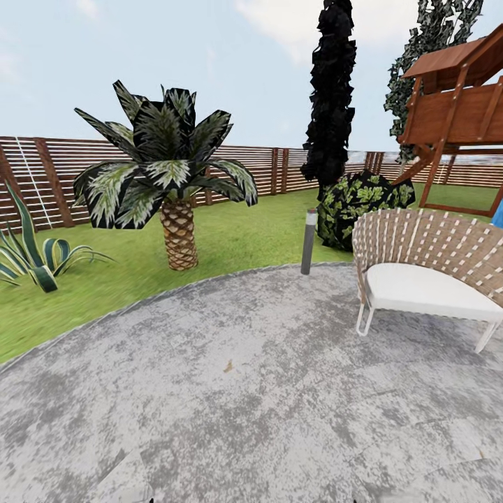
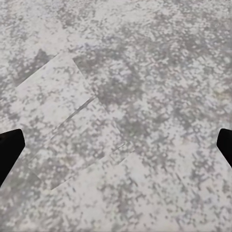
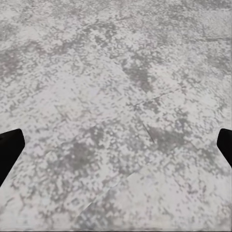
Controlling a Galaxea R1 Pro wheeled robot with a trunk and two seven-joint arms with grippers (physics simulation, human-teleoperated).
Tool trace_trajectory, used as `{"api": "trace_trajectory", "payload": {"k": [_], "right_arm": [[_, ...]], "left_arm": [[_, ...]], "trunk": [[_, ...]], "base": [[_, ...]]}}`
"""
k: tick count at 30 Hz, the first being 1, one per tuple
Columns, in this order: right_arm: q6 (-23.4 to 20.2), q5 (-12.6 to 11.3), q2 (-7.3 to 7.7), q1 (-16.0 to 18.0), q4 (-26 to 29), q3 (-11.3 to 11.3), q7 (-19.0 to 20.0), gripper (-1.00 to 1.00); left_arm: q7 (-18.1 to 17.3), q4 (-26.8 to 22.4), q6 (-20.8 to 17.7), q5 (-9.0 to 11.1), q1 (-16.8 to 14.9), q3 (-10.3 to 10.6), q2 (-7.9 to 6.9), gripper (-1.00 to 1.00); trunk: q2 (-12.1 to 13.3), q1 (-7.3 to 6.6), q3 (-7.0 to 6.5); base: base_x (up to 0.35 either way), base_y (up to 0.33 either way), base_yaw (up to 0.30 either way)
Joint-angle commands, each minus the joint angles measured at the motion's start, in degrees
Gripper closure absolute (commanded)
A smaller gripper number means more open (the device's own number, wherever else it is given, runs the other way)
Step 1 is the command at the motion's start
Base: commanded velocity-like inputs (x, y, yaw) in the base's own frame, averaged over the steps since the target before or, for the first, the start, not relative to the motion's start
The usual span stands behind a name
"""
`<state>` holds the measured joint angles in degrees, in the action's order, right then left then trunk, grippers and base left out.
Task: In the garden, pick up the pesticide atomizer on the floor and spray pesticide onto both trees until each tree trunk is fully covered.
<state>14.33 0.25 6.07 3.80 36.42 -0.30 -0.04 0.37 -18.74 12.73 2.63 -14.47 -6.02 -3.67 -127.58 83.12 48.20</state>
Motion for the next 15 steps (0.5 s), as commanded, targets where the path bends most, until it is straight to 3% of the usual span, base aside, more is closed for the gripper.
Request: {"api": "trace_trajectory", "payload": {"k": [1, 8, 15], "right_arm": [[0.2, 0.0, 0.02, 0.0, -0.5, 0.0, 0.0, -1.00], [0.2, 0.0, 0.00, 0.1, -1.0, 0.1, 0.1, -1.00], [0.2, 0.0, 0.00, 0.0, -1.0, 0.1, 0.1, -1.00]], "left_arm": [[0.1, 0.1, 0.2, 0.3, 0.0, 0.0, 0.01, -1.00], [0.1, 0.0, 0.2, 0.2, 0.0, 0.0, 0.06, -1.00], [0.1, 0.0, 0.2, 0.2, 0.0, 0.0, 0.13, -1.00]], "trunk": [[0.0, -0.01, 0.05], [0.0, -0.01, 0.05], [0.0, -0.01, 0.09]], "base": [[0.000, 0.000, 0.000], [0.000, -0.024, 0.000], [-0.056, -0.223, 0.023]]}}
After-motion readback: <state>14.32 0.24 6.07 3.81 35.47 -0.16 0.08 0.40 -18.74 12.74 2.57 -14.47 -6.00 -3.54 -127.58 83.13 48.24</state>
